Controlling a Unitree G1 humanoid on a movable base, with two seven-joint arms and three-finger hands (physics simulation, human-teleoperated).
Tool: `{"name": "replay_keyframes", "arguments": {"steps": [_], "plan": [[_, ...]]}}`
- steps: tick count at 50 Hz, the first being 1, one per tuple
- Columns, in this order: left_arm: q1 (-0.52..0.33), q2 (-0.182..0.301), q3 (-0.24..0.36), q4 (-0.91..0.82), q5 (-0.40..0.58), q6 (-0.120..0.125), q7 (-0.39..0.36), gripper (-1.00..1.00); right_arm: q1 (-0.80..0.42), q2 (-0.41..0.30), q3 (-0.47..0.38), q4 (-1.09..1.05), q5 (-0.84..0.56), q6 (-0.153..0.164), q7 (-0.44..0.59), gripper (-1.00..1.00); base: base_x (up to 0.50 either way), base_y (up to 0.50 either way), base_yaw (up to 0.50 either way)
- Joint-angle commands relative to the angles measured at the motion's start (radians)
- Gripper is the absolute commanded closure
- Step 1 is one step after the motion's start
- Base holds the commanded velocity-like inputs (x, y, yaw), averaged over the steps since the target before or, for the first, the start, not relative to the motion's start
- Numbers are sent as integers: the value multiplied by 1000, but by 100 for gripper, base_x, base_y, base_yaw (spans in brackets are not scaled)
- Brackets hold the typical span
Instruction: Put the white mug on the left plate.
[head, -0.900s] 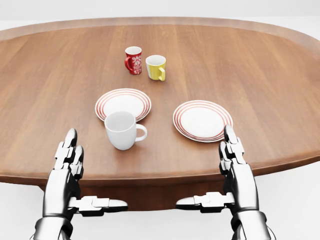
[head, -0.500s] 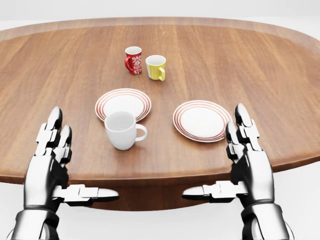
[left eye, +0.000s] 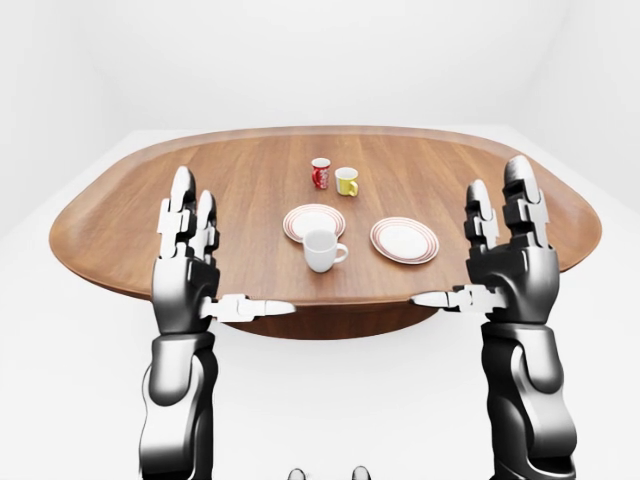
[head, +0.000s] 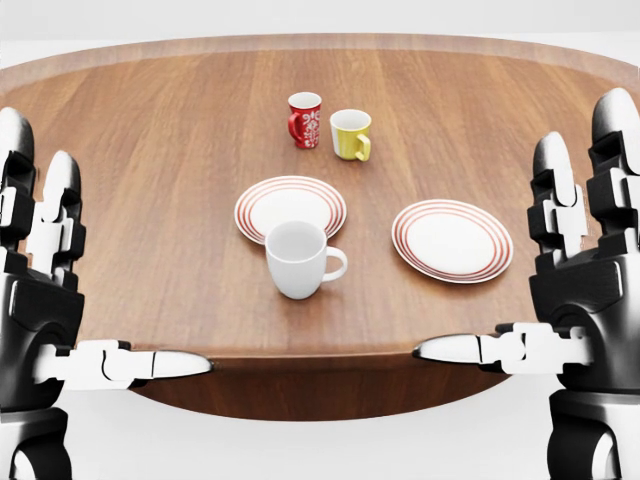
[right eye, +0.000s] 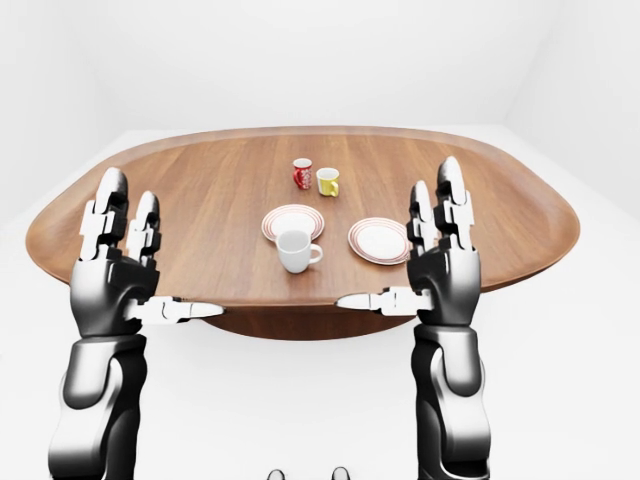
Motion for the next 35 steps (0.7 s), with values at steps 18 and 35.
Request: {"name": "replay_keyframes", "arguments": {"steps": [18, 35], "plan": [[3, 2, 5, -21, -21, 0, -5, -100, 10, -1, -1, -28, 16, 0, 13, -100, 0, 50, 0], [7, 1, 4, -26, -16, 0, -9, -100, 22, 6, 0, -33, 30, 0, 25, -100, 1, 7, 0]]}}
